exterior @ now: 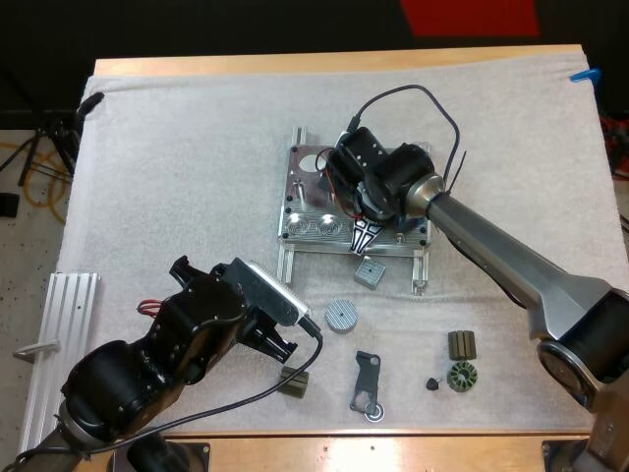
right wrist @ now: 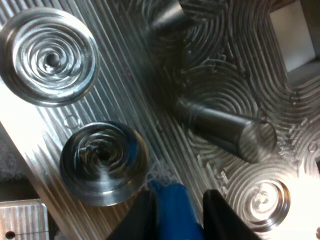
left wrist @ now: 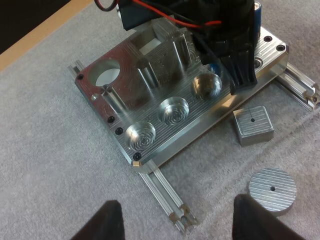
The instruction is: Load cells from right to left
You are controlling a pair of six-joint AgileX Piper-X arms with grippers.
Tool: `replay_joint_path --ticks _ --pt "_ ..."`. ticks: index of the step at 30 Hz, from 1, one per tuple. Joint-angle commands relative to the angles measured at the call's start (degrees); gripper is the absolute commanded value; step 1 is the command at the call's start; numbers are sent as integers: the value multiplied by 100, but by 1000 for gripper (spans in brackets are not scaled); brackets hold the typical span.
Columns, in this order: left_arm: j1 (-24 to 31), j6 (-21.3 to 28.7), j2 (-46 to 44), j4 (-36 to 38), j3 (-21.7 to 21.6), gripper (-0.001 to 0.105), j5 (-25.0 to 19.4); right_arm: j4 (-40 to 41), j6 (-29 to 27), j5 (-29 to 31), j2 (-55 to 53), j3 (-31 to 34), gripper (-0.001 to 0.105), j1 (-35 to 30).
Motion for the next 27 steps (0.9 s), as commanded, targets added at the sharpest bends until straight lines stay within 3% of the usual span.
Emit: replay_joint_path --ticks 1,27 --pt "2 -9 -37 -57 -6 48 -149 -294 -56 607 101 14 1 -171" --pt "2 -9 -37 -132 -6 48 -149 8 198 587 -76 14 1 -347"
